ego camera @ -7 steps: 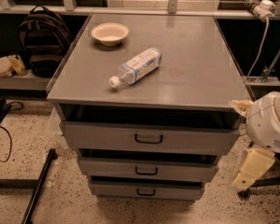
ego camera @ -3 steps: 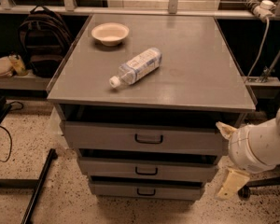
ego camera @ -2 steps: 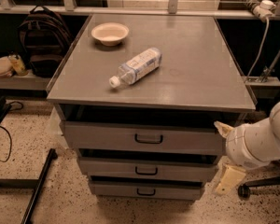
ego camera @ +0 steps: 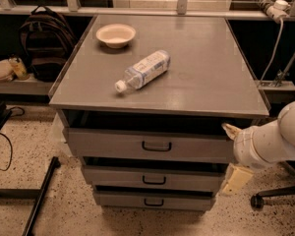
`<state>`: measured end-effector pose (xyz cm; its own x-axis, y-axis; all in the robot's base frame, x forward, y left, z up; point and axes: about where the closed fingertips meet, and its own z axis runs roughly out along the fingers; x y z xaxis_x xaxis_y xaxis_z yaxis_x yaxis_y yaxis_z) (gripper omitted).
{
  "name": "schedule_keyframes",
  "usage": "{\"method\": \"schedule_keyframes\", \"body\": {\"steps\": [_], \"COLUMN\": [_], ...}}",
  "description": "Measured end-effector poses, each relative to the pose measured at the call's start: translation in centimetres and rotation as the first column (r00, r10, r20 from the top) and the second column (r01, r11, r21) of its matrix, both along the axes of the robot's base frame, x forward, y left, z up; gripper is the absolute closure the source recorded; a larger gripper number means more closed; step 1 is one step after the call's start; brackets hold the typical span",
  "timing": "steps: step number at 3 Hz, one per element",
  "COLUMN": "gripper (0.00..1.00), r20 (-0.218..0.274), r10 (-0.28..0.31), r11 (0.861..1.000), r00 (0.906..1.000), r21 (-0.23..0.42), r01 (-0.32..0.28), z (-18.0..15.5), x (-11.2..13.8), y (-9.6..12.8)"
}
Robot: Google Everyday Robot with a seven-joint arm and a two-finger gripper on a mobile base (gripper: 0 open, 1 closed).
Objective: Open top drawer
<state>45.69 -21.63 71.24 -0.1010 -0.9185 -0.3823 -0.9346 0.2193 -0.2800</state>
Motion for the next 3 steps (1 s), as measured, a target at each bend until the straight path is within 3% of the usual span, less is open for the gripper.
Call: {"method": "schedule_keyframes", "body": {"steps": [1, 3], "gripper": [0.0, 0.0], "r20": [0.007, -0.045], "r10": [0.01, 0.015], "r11": [1.0, 0.999], "r00": [0.9999, 0.9989], "r21": [0.024, 0.048], "r01": [-0.01, -0.013], "z": [-0.6, -3.9], "x": [1.3, 2.6], "y": [0.2, 0.9]}}
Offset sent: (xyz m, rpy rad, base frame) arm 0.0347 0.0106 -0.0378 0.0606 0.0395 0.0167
